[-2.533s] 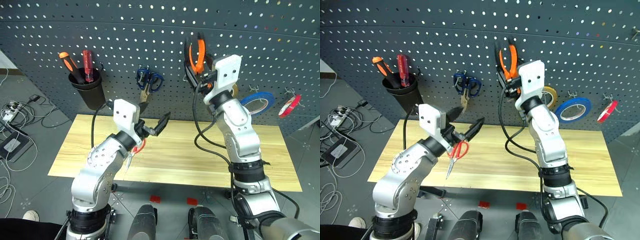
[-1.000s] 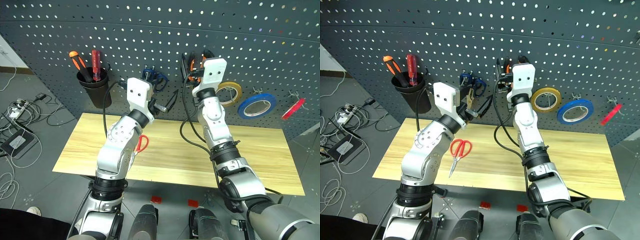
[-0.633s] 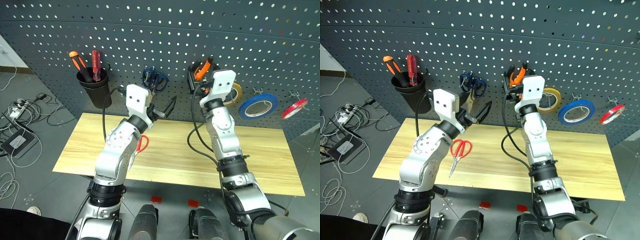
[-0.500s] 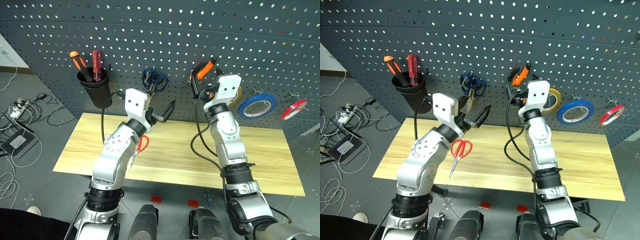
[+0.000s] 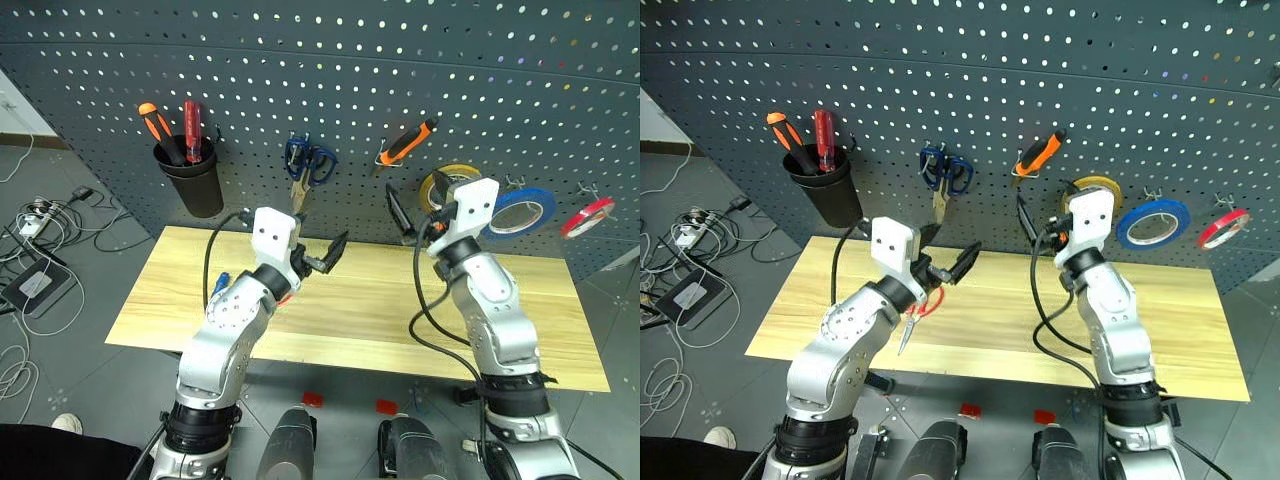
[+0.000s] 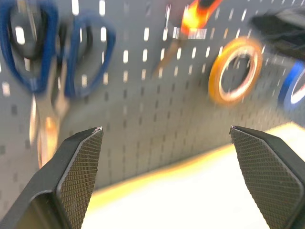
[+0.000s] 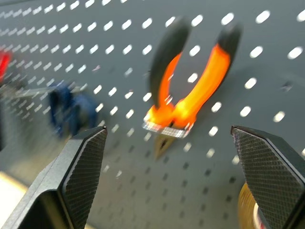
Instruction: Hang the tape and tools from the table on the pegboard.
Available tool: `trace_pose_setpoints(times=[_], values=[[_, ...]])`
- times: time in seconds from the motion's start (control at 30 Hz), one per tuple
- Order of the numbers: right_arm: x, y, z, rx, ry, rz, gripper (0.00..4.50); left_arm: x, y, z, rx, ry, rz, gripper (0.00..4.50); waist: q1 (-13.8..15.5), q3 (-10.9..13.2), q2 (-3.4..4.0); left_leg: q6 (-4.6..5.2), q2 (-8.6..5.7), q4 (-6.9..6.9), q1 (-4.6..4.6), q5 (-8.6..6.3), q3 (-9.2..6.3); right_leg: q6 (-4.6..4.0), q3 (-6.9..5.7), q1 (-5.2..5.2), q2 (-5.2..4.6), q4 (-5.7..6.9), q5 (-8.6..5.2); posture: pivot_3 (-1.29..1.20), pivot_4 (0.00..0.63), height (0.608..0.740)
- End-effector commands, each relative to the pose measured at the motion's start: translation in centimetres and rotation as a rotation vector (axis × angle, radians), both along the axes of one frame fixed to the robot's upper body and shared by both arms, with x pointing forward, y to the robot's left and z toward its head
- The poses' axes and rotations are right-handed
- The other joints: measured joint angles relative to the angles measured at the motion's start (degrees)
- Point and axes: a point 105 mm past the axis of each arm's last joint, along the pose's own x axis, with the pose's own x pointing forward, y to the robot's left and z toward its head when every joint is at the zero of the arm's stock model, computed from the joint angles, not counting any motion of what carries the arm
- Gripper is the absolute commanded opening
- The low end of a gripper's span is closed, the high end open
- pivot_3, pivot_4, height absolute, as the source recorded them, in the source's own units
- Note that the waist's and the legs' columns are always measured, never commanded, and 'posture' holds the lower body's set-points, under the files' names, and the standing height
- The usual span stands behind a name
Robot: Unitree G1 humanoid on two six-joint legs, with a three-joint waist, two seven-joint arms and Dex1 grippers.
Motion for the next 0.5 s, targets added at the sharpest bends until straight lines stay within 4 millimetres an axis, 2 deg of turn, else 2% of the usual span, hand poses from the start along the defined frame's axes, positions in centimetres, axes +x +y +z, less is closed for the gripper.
trace_pose_setpoints(times=[0.03, 0.17, 0.27, 0.3, 0.37, 0.5], values=[[-2.2, 1.1, -0.2, -0.063, -0.002, 0.129, 4.44, -0.3, 0.5, -1.3, 0.049, 0.039, 0.055, 4.5, -0.1, 0.0, 0.02, 0.03, 0.0, 0.0, 0.0, -0.02, 0.0, 0.0, 0.0, 0.01, 0.0, -0.02, 0.0, 0.17, 0.225, 0.74], [-4.5, 2.7, -2.3, -0.178, 0.05, 0.284, 4.44, -0.5, 2.1, -4.6, 0.125, 0.164, 0.161, 4.5, -0.5, 0.4, 0.06, 0.13, 0.02, -0.03, 0.07, -0.07, -0.03, -0.01, 0.0, 0.06, 0.03, -0.05, -0.01, 0.15, 0.269, 0.74], [-6.5, 3.9, -3.4, -0.219, 0.089, 0.409, 4.44, -0.9, 3.5, -6.4, 0.172, 0.247, 0.256, 4.5, -1.1, 1.2, 0.12, 0.32, 0.03, -0.1, 0.42, -0.18, -0.07, -0.05, -0.02, 0.49, 0.04, -0.23, -0.04, 0.14, 0.299, 0.74], [-7.0, 4.1, -3.6, -0.223, 0.104, 0.438, 4.44, -1.1, 4.1, -6.7, 0.181, 0.269, 0.292, 4.5, -1.3, 1.5, 0.14, 0.39, 0.06, -0.17, 0.78, -0.22, -0.12, -0.08, -0.07, 0.92, 0.04, -0.39, -0.07, 0.14, 0.317, 0.74], [-7.5, 4.2, -3.9, -0.212, 0.133, 0.462, 4.44, -1.5, 4.8, -7.5, 0.2, 0.314, 0.347, 4.5, -1.5, 2.1, 0.13, 0.41, 0.07, -0.18, 0.82, -0.23, -0.21, -0.08, -0.07, 0.98, 0.06, -0.43, -0.07, 0.14, 0.317, 0.74], [-8.7, 3.8, -5.1, -0.231, 0.187, 0.52, 4.44, -3.2, 6.2, -9.1, 0.258, 0.402, 0.434, 4.5, -1.8, 4.0, 0.07, 0.49, 0.09, -0.12, 0.78, -0.28, -0.37, -0.08, -0.03, 0.95, 0.05, -0.43, -0.06, 0.14, 0.375, 0.74]])
